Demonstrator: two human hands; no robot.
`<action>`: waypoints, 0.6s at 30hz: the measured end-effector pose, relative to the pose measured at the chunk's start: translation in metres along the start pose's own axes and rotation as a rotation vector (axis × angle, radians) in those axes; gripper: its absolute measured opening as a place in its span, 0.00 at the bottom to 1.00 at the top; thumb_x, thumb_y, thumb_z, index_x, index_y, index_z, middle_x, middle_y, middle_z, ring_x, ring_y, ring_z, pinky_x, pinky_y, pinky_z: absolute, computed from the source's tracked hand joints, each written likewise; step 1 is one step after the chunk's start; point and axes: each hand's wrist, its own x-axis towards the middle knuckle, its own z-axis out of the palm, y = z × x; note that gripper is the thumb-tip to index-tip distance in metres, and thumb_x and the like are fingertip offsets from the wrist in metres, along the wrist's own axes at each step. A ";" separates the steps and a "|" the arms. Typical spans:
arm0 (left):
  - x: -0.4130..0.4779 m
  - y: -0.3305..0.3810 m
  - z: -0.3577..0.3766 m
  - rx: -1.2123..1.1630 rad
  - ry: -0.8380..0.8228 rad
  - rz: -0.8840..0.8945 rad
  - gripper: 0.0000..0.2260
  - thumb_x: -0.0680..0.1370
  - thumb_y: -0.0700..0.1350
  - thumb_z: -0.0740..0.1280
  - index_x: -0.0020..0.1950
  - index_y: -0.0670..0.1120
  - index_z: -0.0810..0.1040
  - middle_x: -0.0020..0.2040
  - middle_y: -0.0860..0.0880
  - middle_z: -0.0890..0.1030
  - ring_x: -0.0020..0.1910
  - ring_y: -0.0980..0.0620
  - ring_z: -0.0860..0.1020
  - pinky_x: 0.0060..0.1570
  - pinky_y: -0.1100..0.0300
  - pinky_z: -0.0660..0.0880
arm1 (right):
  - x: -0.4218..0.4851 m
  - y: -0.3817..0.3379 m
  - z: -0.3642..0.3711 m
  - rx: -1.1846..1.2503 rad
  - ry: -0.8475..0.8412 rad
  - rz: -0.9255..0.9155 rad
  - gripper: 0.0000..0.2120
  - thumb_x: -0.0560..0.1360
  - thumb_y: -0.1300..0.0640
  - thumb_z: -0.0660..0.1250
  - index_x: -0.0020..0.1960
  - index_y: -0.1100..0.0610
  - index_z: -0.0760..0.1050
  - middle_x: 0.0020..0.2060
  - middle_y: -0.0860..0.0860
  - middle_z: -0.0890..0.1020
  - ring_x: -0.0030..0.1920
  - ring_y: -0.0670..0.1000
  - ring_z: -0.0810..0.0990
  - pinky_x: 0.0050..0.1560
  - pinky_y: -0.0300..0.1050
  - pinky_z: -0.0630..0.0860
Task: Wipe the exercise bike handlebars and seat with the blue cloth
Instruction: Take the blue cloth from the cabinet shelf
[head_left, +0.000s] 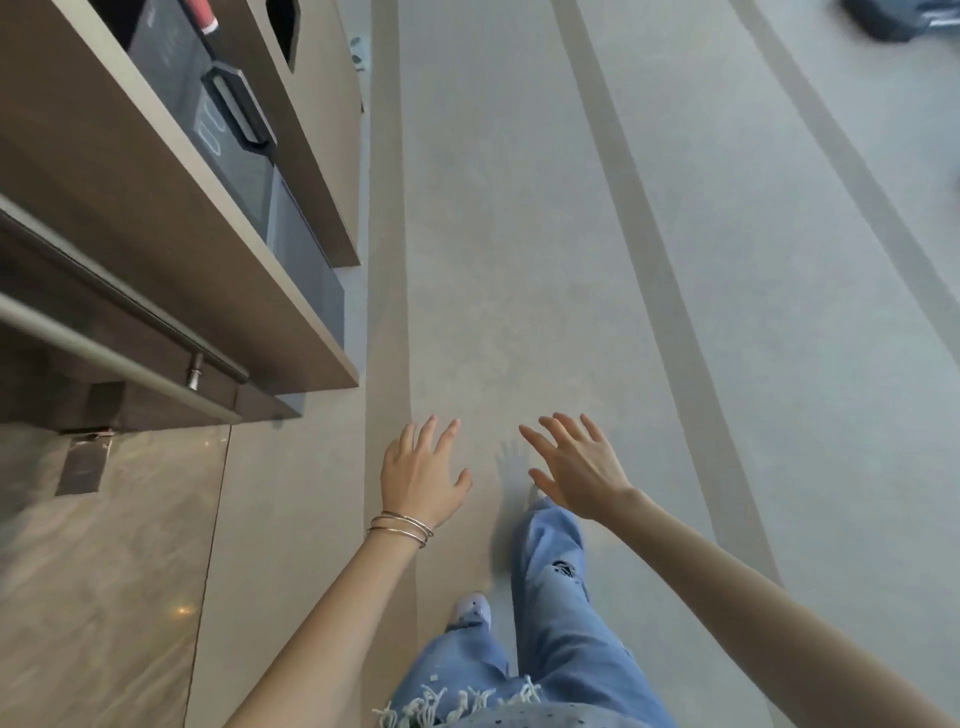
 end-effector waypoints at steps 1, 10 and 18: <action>0.013 0.000 -0.003 -0.002 -0.002 -0.012 0.29 0.75 0.57 0.60 0.74 0.54 0.57 0.75 0.48 0.62 0.73 0.46 0.60 0.68 0.51 0.64 | 0.014 0.007 -0.005 -0.007 0.000 -0.012 0.28 0.79 0.45 0.56 0.75 0.51 0.53 0.72 0.55 0.63 0.73 0.56 0.58 0.74 0.57 0.52; 0.142 0.025 -0.057 -0.047 0.033 -0.140 0.29 0.74 0.56 0.61 0.74 0.53 0.58 0.75 0.48 0.63 0.73 0.45 0.60 0.68 0.51 0.64 | 0.134 0.092 -0.077 -0.033 0.037 -0.095 0.28 0.78 0.46 0.56 0.75 0.51 0.53 0.71 0.55 0.64 0.73 0.55 0.58 0.73 0.56 0.52; 0.238 0.027 -0.099 -0.040 0.085 -0.214 0.29 0.75 0.56 0.61 0.74 0.53 0.59 0.74 0.48 0.63 0.73 0.45 0.59 0.68 0.51 0.62 | 0.237 0.147 -0.130 -0.090 0.045 -0.176 0.28 0.78 0.45 0.56 0.75 0.51 0.53 0.72 0.55 0.63 0.73 0.56 0.57 0.73 0.57 0.52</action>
